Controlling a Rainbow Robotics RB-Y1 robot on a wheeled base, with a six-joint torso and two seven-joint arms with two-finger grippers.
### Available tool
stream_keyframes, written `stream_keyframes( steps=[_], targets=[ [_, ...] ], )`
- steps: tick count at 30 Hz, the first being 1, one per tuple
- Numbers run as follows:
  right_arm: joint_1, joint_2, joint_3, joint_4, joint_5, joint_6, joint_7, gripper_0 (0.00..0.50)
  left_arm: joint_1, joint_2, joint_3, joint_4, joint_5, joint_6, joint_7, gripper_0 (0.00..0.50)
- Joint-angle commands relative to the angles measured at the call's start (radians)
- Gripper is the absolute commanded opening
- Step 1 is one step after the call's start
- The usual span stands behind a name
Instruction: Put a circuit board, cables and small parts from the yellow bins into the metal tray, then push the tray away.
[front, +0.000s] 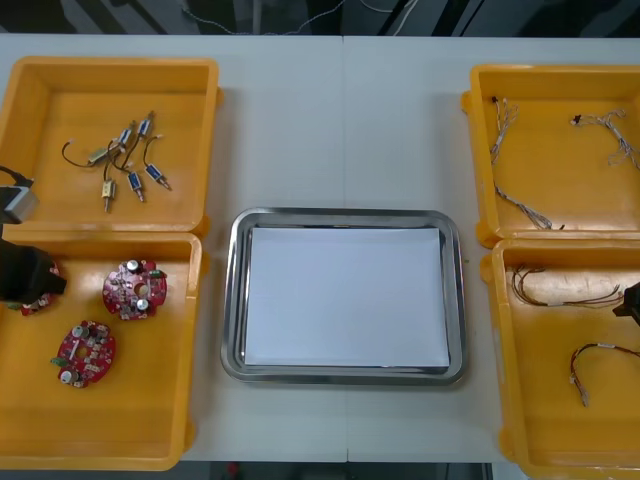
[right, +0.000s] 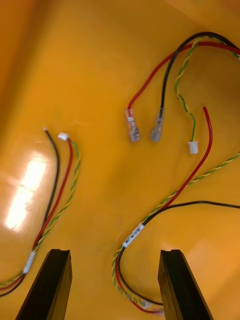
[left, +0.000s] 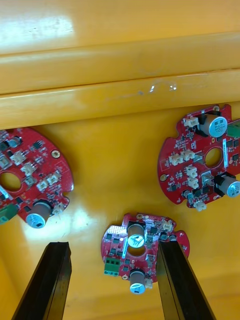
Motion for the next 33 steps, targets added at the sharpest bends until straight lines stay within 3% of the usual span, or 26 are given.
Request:
stream_keyframes(
  steps=[1,8,16,25,33],
  targets=[
    [0.010,0.008,0.021,0.031,0.016,-0.042,-0.059,0.500,-0.024,0.023,0.096,-0.031,0.019,0.064,0.126,0.500],
    [0.010,0.009,0.053,0.086,0.025,-0.088,-0.169,0.500,-0.022,0.012,0.178,-0.029,0.019,0.148,0.249,0.500],
    [0.011,0.009,0.094,0.114,0.034,-0.093,-0.295,0.484,-0.022,-0.071,0.256,-0.029,-0.007,0.180,0.384,0.500],
    [0.047,0.009,0.129,0.129,0.037,-0.143,-0.318,0.472,-0.018,-0.180,0.331,-0.029,-0.051,0.259,0.489,0.500],
    [0.063,0.009,0.142,0.155,0.037,-0.199,-0.315,0.471,0.044,-0.263,0.369,-0.039,-0.083,0.222,0.621,0.500]
  ],
)
